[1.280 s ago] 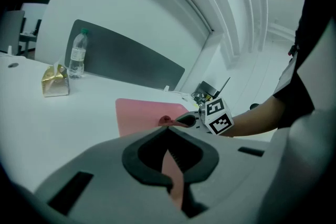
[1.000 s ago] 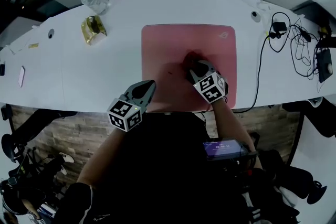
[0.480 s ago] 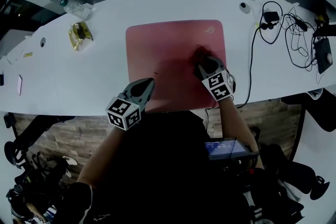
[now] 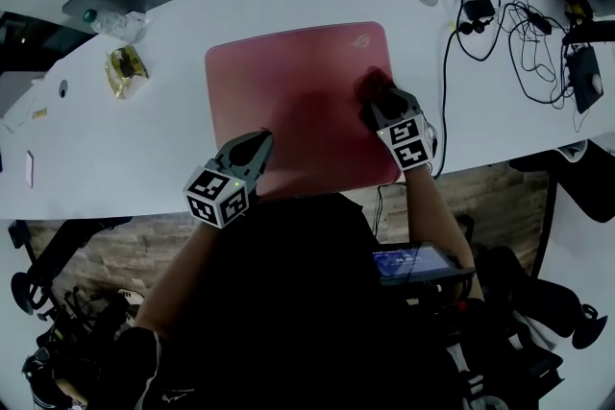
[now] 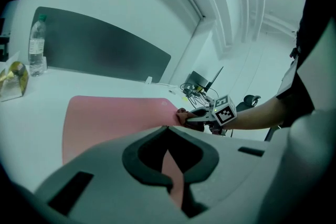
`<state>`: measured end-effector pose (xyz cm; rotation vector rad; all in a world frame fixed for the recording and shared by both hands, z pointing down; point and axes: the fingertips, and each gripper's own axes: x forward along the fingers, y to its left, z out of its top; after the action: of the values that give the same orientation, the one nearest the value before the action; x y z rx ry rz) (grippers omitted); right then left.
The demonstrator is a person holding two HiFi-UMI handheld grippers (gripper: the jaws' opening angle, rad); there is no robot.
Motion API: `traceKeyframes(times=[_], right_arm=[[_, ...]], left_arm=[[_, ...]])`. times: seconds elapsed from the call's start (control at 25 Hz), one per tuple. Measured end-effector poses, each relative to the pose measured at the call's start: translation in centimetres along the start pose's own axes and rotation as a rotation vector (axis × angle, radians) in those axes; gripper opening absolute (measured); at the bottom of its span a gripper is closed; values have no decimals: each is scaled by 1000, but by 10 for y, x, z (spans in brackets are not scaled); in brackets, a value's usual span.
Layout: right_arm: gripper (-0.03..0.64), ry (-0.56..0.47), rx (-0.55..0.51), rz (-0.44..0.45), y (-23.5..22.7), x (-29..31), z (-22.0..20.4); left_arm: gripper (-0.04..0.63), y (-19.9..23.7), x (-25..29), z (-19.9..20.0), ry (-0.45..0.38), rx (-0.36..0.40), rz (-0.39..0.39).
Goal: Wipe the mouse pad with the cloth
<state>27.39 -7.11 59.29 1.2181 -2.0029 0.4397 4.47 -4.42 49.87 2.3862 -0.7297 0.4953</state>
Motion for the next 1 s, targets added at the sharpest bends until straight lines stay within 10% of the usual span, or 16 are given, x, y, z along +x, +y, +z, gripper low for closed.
traceKeyframes(times=[1.0], right_arm=[[132, -27, 105, -86, -59, -16, -11]], left_arm=[[9, -4, 1, 5, 6, 0, 52]])
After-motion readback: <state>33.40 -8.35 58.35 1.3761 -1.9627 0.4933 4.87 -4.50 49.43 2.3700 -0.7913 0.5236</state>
